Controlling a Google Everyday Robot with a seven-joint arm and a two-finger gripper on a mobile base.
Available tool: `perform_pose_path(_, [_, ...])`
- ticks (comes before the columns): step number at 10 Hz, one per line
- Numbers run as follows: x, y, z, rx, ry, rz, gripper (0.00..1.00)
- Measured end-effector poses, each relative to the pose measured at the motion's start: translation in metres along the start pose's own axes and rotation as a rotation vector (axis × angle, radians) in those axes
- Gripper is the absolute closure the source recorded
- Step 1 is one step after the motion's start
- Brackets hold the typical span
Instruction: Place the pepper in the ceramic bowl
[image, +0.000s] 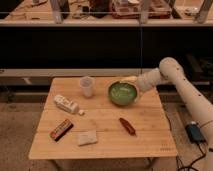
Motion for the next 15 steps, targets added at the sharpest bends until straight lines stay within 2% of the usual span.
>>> perform_pose_path(4, [-0.045,0.082,-0.003,-0.303,0.041,-0.359,0.20])
perform_pose_path(5, [-0.049,0.094,-0.004,-0.343,0.044,-0.404,0.20])
perform_pose_path(6, [-0.052,0.101,-0.005,-0.369,0.044,-0.434,0.20])
perform_pose_path(9, [-0.053,0.100,0.000,-0.377,0.034,-0.481,0.20])
perform_pose_path(11, [-0.057,0.102,0.019,-0.392,0.000,-0.621,0.20])
perform_pose_path(13, [-0.061,0.109,0.043,-0.441,-0.037,-0.789,0.20])
perform_pose_path(14, [-0.061,0.112,0.048,-0.453,-0.045,-0.827,0.20])
perform_pose_path(15, [-0.062,0.113,0.049,-0.456,-0.047,-0.836,0.20])
